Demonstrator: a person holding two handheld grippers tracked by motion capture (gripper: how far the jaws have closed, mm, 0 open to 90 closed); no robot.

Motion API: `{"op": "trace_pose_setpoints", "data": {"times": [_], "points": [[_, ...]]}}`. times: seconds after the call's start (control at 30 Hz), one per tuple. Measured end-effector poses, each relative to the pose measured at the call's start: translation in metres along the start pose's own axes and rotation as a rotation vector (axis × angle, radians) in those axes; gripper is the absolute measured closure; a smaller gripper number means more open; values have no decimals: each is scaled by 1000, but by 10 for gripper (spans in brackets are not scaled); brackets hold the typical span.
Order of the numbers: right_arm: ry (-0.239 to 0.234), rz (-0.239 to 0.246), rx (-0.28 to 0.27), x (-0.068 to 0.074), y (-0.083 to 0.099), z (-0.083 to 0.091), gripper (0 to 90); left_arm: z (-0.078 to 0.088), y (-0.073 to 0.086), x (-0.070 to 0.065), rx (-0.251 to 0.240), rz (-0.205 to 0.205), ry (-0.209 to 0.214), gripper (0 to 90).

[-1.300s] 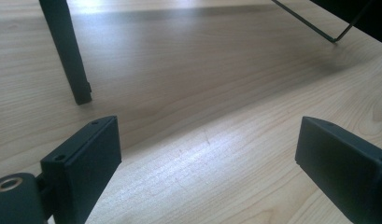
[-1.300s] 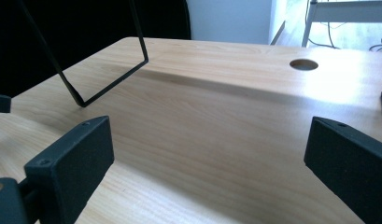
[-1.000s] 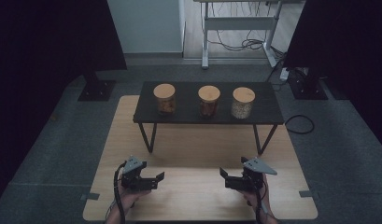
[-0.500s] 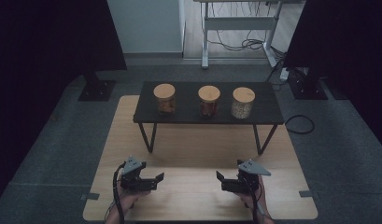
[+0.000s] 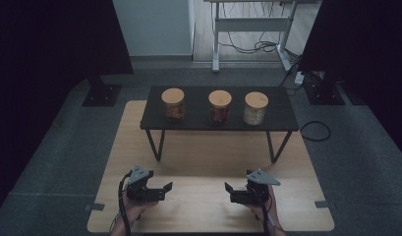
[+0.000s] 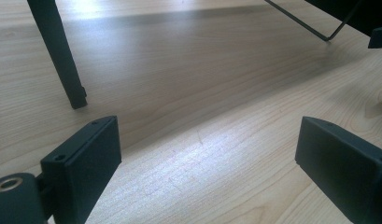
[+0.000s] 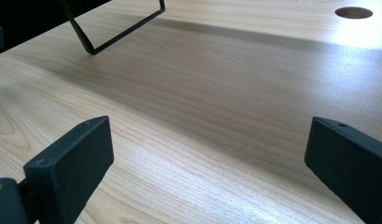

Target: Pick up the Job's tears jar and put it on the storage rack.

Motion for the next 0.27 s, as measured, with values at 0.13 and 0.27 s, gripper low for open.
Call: {"op": "trace_pose_setpoints", "data": {"times": [0.13, 0.27], "points": [[-2, 2, 0, 0, 0, 0, 8, 1, 0, 0, -3, 0, 1, 66], [-10, -11, -1, 0, 1, -1, 8, 1, -1, 0, -4, 4, -2, 66]]}}
Point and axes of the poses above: each handheld gripper's, and its own axes: z roughly backward along the jaws, y roughly out of its underside, x roughly to its left, the point moved 5 cm from there along -z, roughly forward along the jaws, and after that the axes turned 10 degrees about -x, right-handed, at the moved point
